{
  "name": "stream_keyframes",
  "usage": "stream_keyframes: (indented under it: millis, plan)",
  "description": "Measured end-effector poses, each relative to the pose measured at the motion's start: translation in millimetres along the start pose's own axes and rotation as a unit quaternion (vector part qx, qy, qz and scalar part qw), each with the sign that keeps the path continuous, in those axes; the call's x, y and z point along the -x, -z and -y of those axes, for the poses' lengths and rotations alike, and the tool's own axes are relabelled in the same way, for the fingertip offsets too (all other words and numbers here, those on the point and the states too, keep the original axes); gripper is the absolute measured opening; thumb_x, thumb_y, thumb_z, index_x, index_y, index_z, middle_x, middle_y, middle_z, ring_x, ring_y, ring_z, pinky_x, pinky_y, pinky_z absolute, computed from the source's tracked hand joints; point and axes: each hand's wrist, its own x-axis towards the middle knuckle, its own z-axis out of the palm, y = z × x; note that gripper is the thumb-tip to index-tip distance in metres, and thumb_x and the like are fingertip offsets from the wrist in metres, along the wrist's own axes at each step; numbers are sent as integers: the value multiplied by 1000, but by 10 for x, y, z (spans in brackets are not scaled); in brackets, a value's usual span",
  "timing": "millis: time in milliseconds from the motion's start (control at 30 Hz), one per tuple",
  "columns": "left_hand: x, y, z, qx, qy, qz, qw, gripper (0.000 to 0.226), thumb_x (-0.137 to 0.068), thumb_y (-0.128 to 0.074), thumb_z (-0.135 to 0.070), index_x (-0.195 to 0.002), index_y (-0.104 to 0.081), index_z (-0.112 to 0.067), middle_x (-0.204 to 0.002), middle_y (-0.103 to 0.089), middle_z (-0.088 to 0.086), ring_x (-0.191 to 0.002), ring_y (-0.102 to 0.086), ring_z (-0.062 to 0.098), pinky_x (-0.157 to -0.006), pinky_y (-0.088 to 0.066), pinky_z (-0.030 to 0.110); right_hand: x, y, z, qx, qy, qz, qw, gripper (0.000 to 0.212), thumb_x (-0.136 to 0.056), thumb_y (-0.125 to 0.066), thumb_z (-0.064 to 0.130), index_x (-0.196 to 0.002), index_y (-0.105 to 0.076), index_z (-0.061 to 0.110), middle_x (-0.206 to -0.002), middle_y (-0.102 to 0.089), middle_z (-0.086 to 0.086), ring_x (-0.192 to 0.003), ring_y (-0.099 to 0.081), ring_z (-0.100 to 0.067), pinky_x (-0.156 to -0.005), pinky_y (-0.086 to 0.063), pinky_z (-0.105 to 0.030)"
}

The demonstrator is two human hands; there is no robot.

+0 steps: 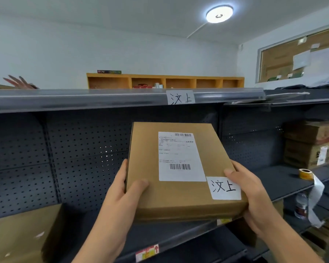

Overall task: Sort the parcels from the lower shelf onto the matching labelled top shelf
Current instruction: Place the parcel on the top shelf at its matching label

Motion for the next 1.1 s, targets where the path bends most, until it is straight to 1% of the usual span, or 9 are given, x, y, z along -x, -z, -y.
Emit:
stream_keyframes:
  millis: [200, 367, 500, 567, 600, 667, 800, 967, 1100]
  plan:
    - [83, -177, -385, -25, -51, -3, 998, 70, -96, -68, -37, -157, -38, -53, -135, -70, -26, -122, -69, 7, -112, -48, 40, -213, 129, 447, -10, 65, 16, 998, 42, -90, -60, 27, -128, -70, 15, -111, -79, -25, -93, -76, -42, -67, -66, -40]
    - [46, -267, -888, -46, -31, 55, 997, 56, -91, -67, -24, -144, -58, -41, -123, -79, -9, -106, -78, 22, -84, -59, 42, -442, 95, 842, -59, 96, -68, 991, 25, -104, -51, 21, -116, -73, 23, -98, -81, -13, -76, -79, -25, -59, -66, -37]
    - [-24, -398, -1297, -71, -11, 39, 997, 49, -95, -62, 5, -138, -61, -19, -130, -72, 17, -120, -65, 43, -107, -50, 55, -585, 125, 1236, -105, 82, -61, 989, 29, -102, -53, 31, -105, -79, 20, -98, -82, -11, -78, -80, -22, -69, -63, -38]
    - [-51, -467, -1490, -46, -11, 98, 994, 60, -98, -56, 10, -153, -48, -15, -147, -59, 21, -136, -54, 43, -116, -41, 49, -657, 114, 1422, -114, 78, -28, 990, 30, -100, -54, 33, -99, -82, 21, -93, -84, -8, -74, -80, -21, -64, -64, -34]
    - [-92, -485, -1594, 46, -17, 65, 997, 59, -103, -51, 7, -158, -40, -8, -156, -50, 23, -144, -47, 41, -118, -36, 43, -696, 88, 1521, -113, 82, -15, 990, 31, -100, -54, 34, -94, -83, 22, -90, -84, -6, -73, -80, -20, -62, -63, -32]
    - [-238, -576, -1754, 17, -11, 36, 999, 51, -109, -44, -3, -157, -32, 6, -165, -38, 24, -153, -36, 37, -110, -37, 31, -801, 3, 1703, -97, 97, -4, 990, 31, -97, -56, 35, -98, -84, 23, -92, -84, -4, -76, -80, -19, -64, -61, -32]
    - [-558, -465, -1940, -80, -65, -32, 994, 55, -85, -75, -34, -136, -58, -21, -133, -64, 12, -120, -61, 33, -84, -46, 35, -1116, -236, 1901, -40, 114, 4, 993, 30, -95, -59, 37, -112, -79, 24, -105, -78, -6, -96, -69, -24, -76, -52, -36]
    - [-965, -414, -2111, -88, -83, -49, 991, 18, -93, -65, -37, -104, -59, -24, -104, -62, 8, -91, -60, 23, -83, -52, 41, -1576, -617, 1832, -6, 121, 23, 992, 22, -101, -51, 35, -97, -72, 28, -103, -70, -4, -95, -60, -20, -80, -45, -38]
    - [-1375, -319, -2248, -162, -100, -61, 980, 23, -96, -56, -38, -113, -59, -23, -107, -62, 10, -89, -59, 24, -75, -49, 36, -1962, -899, 1617, -19, 100, 20, 995, 27, -102, -46, 39, -105, -68, 24, -105, -67, -11, -93, -61, -25, -79, -51, -41]
